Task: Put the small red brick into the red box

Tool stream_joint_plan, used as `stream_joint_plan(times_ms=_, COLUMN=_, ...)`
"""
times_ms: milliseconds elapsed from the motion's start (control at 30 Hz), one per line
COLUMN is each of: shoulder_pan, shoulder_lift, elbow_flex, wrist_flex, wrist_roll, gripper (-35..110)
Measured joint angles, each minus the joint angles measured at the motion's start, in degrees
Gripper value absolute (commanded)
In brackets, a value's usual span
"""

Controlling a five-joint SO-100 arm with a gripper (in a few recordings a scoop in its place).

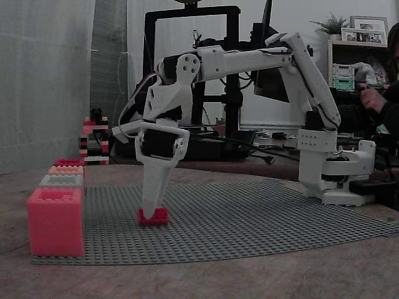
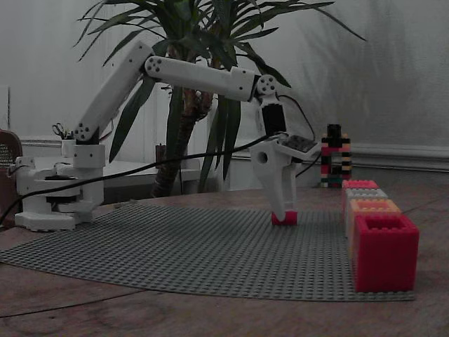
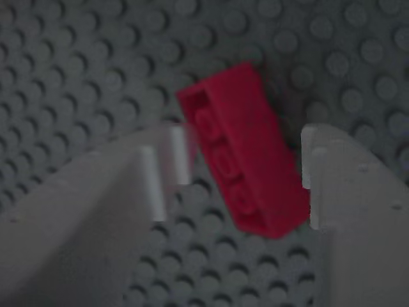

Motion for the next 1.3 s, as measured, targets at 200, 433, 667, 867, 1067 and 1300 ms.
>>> stream_joint_plan(times_ms=200, shoulder_pan=-0.18, shoulder_lift=0.00, elbow_flex=-0.26, wrist_flex=0.62, wrist_roll=-0.53, gripper=21)
stream_joint_plan(times_ms=433, shoulder_pan=-0.18, shoulder_lift=0.00, elbow_flex=-0.26, wrist_flex=1.49, wrist_roll=-0.53, gripper=20)
stream_joint_plan(times_ms=667, shoulder_pan=-0.18, shoulder_lift=-0.97, elbow_flex=-0.35, wrist_flex=1.41, wrist_roll=-1.49, gripper=18)
stream_joint_plan(times_ms=867, shoulder_pan=-0.18, shoulder_lift=-2.29, elbow_flex=-0.70, wrist_flex=1.41, wrist_roll=-1.58, gripper=14)
stream_joint_plan(times_ms=1067, shoulder_pan=-0.18, shoulder_lift=-2.29, elbow_flex=-1.32, wrist_flex=0.53, wrist_roll=-1.05, gripper=0)
stream_joint_plan(times_ms=1300, shoulder_pan=-0.18, shoulder_lift=-2.37, elbow_flex=-3.60, wrist_flex=0.26, wrist_roll=1.05, gripper=0)
